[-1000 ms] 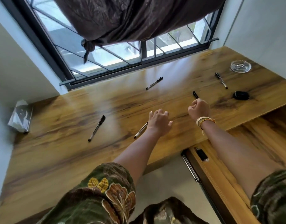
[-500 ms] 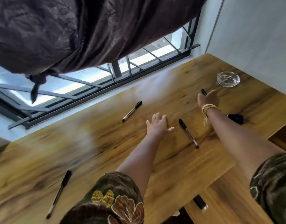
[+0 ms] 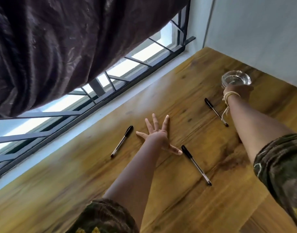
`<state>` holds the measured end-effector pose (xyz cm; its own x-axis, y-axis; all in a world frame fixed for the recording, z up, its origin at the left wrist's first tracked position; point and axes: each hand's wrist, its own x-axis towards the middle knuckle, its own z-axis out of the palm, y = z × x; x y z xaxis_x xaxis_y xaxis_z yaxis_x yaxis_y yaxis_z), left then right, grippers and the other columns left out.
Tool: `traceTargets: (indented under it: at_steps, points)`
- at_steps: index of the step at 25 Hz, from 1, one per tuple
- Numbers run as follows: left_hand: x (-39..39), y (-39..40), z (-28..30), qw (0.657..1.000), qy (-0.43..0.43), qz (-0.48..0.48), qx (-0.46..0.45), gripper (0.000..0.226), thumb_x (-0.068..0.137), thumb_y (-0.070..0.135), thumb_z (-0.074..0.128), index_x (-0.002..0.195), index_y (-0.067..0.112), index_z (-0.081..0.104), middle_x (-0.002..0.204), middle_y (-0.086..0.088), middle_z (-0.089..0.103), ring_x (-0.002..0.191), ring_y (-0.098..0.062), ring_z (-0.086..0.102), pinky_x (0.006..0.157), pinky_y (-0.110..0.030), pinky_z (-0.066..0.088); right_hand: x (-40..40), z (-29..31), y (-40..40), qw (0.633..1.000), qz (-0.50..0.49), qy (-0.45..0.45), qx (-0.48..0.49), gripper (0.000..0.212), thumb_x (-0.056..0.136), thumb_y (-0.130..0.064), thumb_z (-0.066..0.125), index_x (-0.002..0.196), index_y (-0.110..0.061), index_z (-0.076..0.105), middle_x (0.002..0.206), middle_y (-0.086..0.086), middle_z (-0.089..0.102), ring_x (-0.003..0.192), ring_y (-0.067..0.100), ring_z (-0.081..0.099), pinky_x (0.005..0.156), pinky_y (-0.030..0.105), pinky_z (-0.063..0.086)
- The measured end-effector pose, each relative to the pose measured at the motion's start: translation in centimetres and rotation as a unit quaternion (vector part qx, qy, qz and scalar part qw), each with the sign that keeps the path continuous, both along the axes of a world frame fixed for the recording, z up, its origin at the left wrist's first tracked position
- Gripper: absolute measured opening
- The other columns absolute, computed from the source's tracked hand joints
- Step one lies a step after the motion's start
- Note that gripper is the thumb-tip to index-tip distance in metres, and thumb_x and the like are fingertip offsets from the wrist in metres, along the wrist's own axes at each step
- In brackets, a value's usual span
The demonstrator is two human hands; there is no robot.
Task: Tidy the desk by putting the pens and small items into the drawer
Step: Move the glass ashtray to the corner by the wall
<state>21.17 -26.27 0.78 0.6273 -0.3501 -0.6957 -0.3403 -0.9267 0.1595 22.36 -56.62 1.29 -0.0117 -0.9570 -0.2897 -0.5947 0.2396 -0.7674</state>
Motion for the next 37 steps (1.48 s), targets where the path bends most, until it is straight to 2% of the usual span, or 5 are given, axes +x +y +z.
traceTargets:
  at_steps: [11,19,22,27,37]
  points:
    - [0.8,-0.2,-0.6,1.000,0.016,-0.003,-0.001,0.156,0.038,0.065,0.084,0.129,0.049,-0.043,0.132,-0.007,-0.061,0.120,-0.039,-0.053,0.091,-0.081,-0.017,1.1,1.1,1.5,0.933,-0.027,-0.274,0.231,0.061,0.103,-0.042,0.016,0.142,0.002,0.034,0.116,0.014,0.060,0.094,0.020,0.062,0.063,0.022,0.051]
    - [1.4,2.8,5.1,0.982,0.113,0.045,-0.147,0.100,0.077,0.054,0.070,0.153,0.037,0.008,0.162,-0.006,-0.012,0.147,-0.036,-0.010,0.114,-0.062,0.009,-1.2,3.2,9.5,0.936,0.161,-0.311,0.038,0.053,0.078,-0.028,0.055,0.130,-0.018,0.053,0.058,0.007,0.063,0.031,0.011,0.054,0.035,0.023,0.047]
    - [1.3,7.3,7.1,0.866,0.118,0.275,-0.402,0.052,0.096,0.027,0.056,0.143,0.010,0.042,0.144,-0.018,0.046,0.129,-0.033,0.047,0.103,-0.045,0.038,-2.5,4.0,16.5,0.911,0.257,-0.321,0.025,0.049,0.084,-0.023,0.062,0.132,-0.017,0.053,0.056,0.005,0.063,0.029,0.009,0.054,0.032,0.021,0.046]
    - [-2.1,16.7,8.3,0.682,0.186,0.419,-0.570,0.022,0.096,0.018,0.054,0.115,0.007,0.056,0.099,-0.017,0.063,0.084,-0.027,0.064,0.075,-0.035,0.055,-6.8,3.7,30.5,0.858,0.395,-0.316,0.087,0.046,0.082,-0.011,0.065,0.128,-0.016,0.059,0.053,0.008,0.064,0.033,0.015,0.057,0.037,0.026,0.050]
    - [-16.9,41.0,6.9,0.562,-0.031,0.592,-0.577,0.028,0.086,-0.005,0.061,0.113,0.000,0.057,0.085,-0.017,0.065,0.062,-0.019,0.070,0.063,-0.029,0.060,-16.4,3.4,56.9,0.750,0.610,-0.212,0.146,0.017,0.078,-0.022,0.069,0.089,-0.010,0.065,0.045,0.006,0.064,0.033,0.017,0.059,0.035,0.026,0.049]
